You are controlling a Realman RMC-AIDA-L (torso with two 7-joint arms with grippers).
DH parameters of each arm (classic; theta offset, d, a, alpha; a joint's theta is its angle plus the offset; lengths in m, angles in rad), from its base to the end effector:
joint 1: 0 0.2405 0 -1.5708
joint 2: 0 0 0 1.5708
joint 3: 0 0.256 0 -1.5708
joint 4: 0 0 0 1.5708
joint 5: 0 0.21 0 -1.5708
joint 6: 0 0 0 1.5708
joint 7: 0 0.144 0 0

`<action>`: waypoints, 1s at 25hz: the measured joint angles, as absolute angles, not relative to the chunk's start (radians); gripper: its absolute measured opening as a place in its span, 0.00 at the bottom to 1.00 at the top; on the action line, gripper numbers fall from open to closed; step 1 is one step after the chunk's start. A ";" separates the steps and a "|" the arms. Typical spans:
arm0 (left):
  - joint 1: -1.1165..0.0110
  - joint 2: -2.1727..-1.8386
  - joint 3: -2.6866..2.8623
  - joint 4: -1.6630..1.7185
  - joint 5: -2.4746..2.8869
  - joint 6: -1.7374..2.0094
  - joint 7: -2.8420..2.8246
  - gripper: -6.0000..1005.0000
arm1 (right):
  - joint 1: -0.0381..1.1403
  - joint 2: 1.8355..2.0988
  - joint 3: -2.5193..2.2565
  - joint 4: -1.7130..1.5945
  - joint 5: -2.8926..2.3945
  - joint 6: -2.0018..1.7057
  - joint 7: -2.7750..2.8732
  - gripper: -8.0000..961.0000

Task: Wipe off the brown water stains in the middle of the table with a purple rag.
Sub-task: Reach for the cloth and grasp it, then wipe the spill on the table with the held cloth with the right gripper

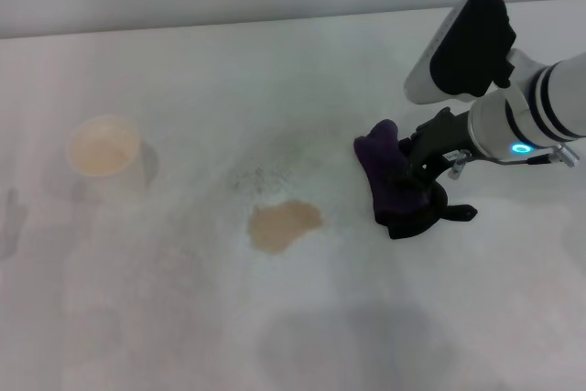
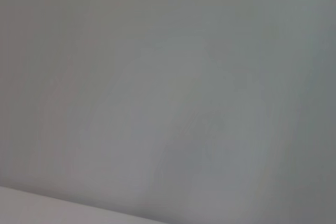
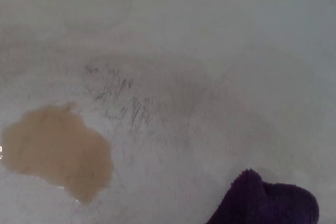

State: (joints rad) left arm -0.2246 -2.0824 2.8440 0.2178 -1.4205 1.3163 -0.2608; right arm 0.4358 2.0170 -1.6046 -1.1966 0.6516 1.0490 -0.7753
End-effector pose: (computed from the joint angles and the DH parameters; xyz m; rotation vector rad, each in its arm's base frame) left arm -0.3697 0.2417 -0.0264 -1.4424 -0.7982 -0.7649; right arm 0.2423 0.3591 -0.0294 -2.5284 0.6512 -0.3887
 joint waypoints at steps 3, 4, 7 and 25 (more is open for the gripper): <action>-0.226 -2.082 2.844 0.218 -1.420 1.316 -0.261 0.89 | 0.449 2.016 -1.605 -1.172 0.651 1.033 -0.775 0.46; -0.227 -2.082 2.844 0.218 -1.420 1.316 -0.261 0.89 | 0.450 2.016 -1.605 -1.170 0.651 1.024 -0.775 0.44; -0.227 -2.082 2.844 0.218 -1.420 1.316 -0.261 0.89 | 0.447 2.016 -1.585 -1.170 0.654 1.015 -0.769 0.38; -0.229 -2.082 2.830 0.216 -1.421 1.316 -0.261 0.89 | 0.521 2.019 -1.753 -1.232 0.918 1.183 -0.968 0.09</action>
